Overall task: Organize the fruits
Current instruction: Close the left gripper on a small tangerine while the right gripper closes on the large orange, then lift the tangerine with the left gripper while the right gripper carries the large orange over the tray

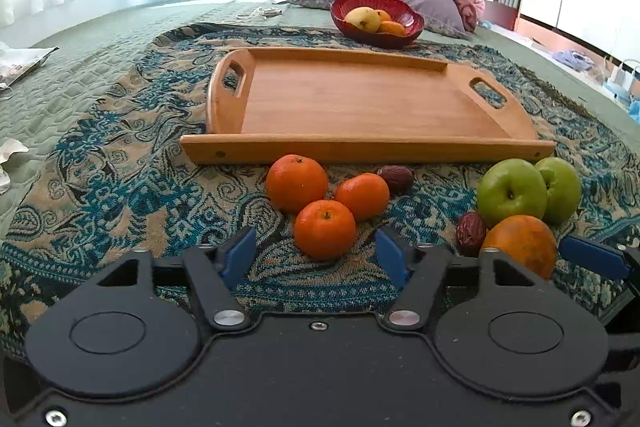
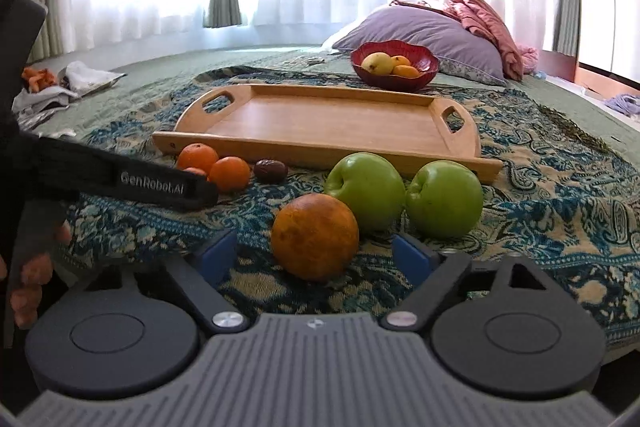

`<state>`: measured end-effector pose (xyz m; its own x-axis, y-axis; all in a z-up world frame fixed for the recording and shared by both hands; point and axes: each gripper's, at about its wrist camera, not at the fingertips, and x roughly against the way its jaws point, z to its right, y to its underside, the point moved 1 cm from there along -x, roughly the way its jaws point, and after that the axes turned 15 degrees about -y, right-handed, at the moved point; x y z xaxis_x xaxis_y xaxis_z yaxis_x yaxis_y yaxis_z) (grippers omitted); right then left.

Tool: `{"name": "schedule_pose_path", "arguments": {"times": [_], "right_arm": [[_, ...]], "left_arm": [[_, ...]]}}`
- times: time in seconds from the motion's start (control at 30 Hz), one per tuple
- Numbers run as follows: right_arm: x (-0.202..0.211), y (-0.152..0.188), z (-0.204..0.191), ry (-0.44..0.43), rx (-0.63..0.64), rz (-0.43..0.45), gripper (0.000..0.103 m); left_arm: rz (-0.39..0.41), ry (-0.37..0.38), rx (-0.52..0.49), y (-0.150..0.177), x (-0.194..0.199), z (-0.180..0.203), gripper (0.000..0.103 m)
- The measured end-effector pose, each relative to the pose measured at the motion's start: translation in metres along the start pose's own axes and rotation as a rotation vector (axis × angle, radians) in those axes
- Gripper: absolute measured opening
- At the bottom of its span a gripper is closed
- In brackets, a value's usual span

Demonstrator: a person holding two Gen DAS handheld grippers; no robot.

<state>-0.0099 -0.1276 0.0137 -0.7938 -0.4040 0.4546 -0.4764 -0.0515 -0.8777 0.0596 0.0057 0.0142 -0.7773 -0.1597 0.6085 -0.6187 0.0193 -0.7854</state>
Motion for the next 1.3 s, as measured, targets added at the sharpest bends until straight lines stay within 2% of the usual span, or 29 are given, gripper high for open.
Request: {"name": "schedule_pose_path", "arguments": {"times": [0.13,0.23,0.43,0.9,1.13,1.3], "right_arm": [[-0.003,0.001,0.003,0.020,-0.026,0.011,0.081],[-0.004,0.002,0.005,0.018,-0.038,0.011,0.075],[-0.007,0.002,0.003,0.007,-0.035,0.008,0.065],[-0.014,0.002,0.000,0.018,-0.028,-0.007,0.058],[-0.016,0.001,-0.001,0.016,-0.020,-0.013,0.058],[-0.014,0.001,0.000,0.020,-0.032,-0.013,0.054]], "left_arm": [[0.014,-0.002,-0.006,0.002,-0.001,0.002,0.053],[0.032,0.004,-0.016,0.003,-0.001,0.003,0.043],[0.029,0.023,-0.019,0.003,-0.004,0.004,0.041],[0.050,0.037,-0.032,0.006,-0.003,0.006,0.041],[0.065,0.030,-0.043,0.007,-0.002,0.007,0.033],[0.073,0.037,-0.041,0.006,0.004,0.003,0.032]]}}
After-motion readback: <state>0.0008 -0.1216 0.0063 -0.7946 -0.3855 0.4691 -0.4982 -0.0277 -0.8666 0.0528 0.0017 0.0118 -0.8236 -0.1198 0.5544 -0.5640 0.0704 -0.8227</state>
